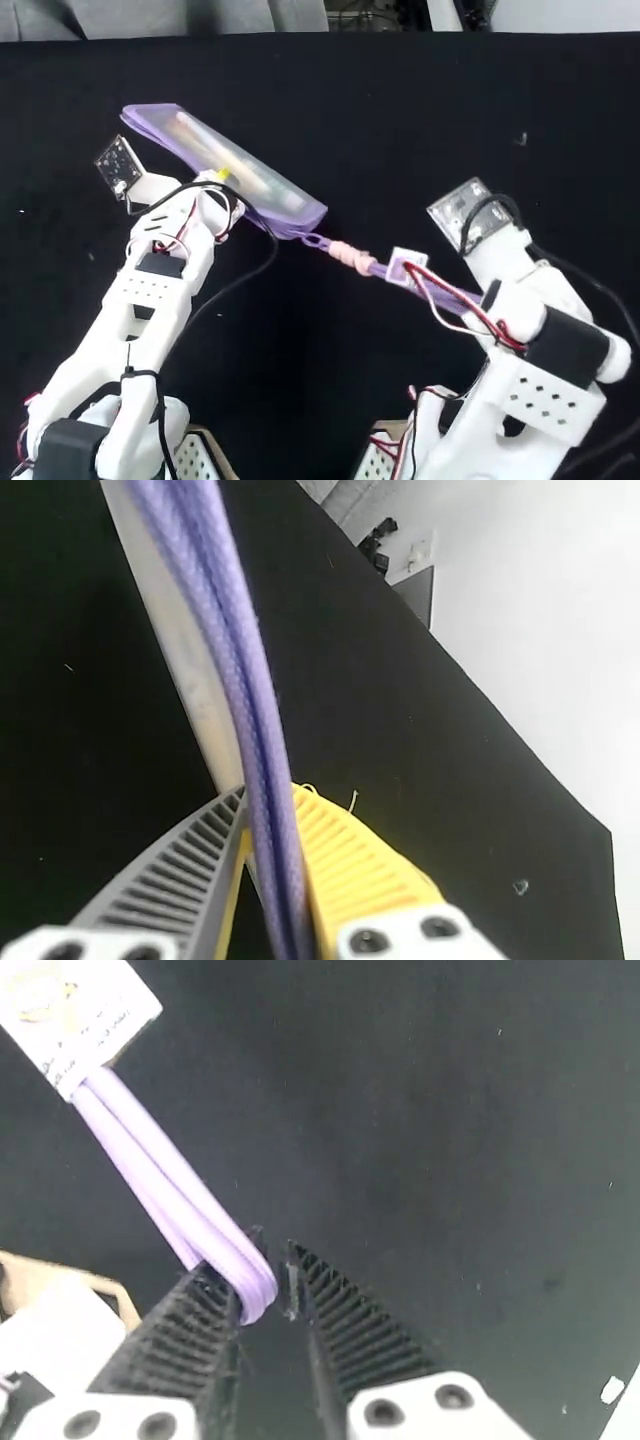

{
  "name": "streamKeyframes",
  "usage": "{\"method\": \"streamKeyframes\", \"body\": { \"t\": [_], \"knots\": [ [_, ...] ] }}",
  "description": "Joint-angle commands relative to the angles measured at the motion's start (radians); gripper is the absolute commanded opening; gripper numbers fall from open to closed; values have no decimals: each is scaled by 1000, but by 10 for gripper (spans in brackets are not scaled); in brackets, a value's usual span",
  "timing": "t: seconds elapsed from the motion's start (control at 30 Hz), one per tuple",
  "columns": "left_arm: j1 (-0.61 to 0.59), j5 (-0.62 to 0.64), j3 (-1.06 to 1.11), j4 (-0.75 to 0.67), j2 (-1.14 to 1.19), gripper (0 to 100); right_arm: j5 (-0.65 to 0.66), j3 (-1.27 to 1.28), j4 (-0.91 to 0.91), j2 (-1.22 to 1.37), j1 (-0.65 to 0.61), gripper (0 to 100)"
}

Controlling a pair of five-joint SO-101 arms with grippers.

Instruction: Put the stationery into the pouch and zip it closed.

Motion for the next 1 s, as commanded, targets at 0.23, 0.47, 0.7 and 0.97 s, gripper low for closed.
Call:
{"method": "streamKeyframes", "body": {
  "t": [0.23,0.47,0.7,0.97],
  "knots": [
    [-59,5,-99,-8,-29,27,83,133,-110,-44,204,11],
    [-59,55,-240,222,-29,27,49,259,-235,-42,141,11],
    [-58,55,-372,443,-29,27,-130,341,-319,-38,-55,11],
    [-33,54,-314,459,-25,30,-275,383,-342,-41,-239,11]
  ]
}}
